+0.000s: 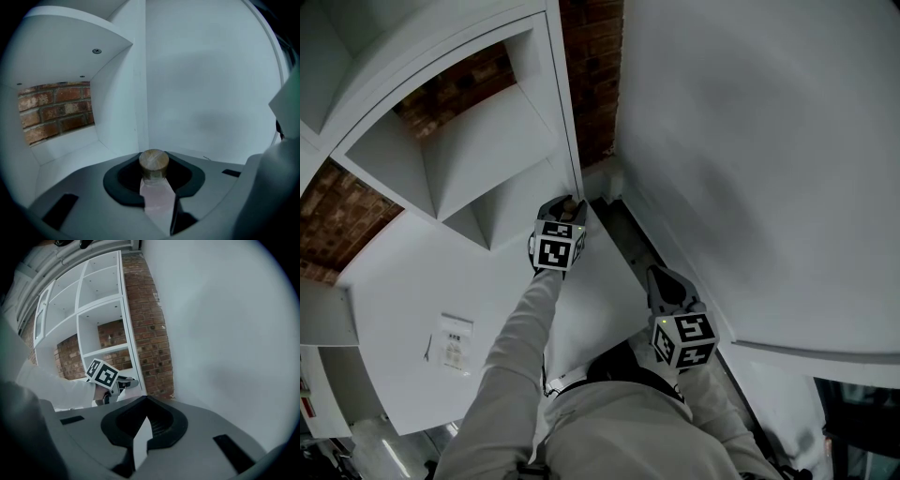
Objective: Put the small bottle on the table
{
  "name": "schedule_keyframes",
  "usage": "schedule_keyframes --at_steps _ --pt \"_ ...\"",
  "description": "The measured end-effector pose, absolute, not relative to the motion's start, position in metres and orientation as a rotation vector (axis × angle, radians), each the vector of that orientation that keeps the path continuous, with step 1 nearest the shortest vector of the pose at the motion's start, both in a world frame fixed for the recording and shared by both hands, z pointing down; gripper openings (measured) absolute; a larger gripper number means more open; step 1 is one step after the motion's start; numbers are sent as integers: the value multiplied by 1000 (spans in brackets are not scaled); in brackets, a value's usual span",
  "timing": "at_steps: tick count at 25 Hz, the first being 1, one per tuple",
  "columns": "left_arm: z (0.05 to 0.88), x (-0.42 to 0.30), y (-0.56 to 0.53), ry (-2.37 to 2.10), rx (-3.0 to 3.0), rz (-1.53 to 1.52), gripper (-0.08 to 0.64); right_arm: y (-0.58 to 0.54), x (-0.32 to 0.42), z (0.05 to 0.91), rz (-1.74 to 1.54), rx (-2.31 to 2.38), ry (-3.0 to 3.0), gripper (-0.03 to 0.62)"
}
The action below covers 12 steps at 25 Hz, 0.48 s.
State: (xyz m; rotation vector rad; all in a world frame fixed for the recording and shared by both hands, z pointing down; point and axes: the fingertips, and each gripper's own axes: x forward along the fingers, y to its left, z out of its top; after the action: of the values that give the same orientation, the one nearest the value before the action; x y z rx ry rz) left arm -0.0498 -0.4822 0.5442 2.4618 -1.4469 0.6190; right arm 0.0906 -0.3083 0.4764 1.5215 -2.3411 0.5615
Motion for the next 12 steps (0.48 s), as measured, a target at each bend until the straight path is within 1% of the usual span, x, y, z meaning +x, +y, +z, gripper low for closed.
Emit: schedule_keyframes --at_steps 12 --pt "545 -48 -486 -1455 2451 624 135 -309 89 480 571 1508 -2343 28"
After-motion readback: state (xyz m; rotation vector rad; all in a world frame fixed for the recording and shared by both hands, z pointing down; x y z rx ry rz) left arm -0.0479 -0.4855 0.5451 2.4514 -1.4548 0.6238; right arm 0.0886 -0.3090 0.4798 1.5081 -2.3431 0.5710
